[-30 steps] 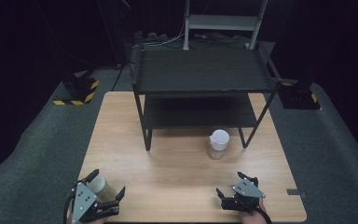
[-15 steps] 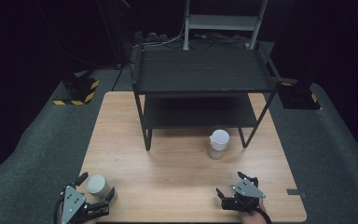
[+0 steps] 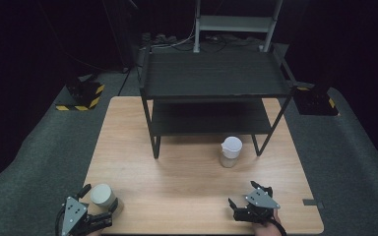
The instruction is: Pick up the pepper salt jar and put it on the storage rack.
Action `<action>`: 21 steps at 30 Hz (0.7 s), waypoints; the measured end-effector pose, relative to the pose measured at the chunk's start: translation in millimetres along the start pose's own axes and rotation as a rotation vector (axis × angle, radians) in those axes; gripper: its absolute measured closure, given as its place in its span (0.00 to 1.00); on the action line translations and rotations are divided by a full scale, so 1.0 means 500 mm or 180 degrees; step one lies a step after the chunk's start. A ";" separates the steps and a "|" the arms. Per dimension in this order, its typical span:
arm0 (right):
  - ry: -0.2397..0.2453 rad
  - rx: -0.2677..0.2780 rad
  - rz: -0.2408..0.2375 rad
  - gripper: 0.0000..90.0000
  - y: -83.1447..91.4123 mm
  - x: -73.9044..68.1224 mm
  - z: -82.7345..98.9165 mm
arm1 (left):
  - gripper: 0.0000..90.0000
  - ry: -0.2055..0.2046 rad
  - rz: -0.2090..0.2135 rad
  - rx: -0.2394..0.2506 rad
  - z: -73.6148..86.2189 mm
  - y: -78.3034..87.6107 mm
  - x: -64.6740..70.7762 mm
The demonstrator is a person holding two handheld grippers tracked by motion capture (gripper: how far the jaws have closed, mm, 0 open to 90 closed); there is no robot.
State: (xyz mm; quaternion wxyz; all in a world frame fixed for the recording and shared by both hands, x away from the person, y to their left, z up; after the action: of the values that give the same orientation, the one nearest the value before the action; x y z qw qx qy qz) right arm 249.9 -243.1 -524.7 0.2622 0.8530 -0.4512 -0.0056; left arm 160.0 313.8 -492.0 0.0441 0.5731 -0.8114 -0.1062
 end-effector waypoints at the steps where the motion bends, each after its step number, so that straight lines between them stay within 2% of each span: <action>1: -0.0005 0.0000 0.0000 0.00 0.000 0.000 0.000 | 0.01 0.0001 0.0006 -0.0002 0.001 -0.001 0.000; 2: -0.0009 0.0003 0.0000 0.00 0.000 0.000 0.000 | 0.01 -0.0031 0.0003 -0.0014 0.002 -0.001 -0.001; 7: -0.0001 0.0003 0.0005 0.00 0.000 0.000 0.000 | 0.01 0.0080 -0.0010 -0.0024 0.012 -0.004 -0.008; 11: -0.0004 0.0005 0.0008 0.00 0.000 0.000 0.000 | 0.04 0.0074 -0.0002 -0.0024 0.018 -0.004 -0.010; 17: 0.0001 0.0001 0.0009 0.00 0.000 -0.001 0.000 | 0.14 0.0125 0.0054 -0.0022 0.025 -0.002 -0.016; 21: 0.0006 -0.0007 0.0021 0.00 0.000 -0.002 0.000 | 0.21 0.0087 0.0115 -0.0043 0.027 -0.002 -0.017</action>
State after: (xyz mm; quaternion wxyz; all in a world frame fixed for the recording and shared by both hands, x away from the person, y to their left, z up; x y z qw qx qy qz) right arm 249.5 -242.4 -524.8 0.2635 0.8513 -0.4538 -0.0044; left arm 161.3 323.0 -505.0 0.0611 0.5594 -0.8202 -0.1030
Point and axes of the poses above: each handheld gripper's, and its own axes: y roughly backward along the jaws, z roughly out of its underside, x roughly to its right, the point moved 8 cm from there along -y, roughly forward along the jaws, and after that the axes turned 2 degrees about y, right-handed, at the moved point
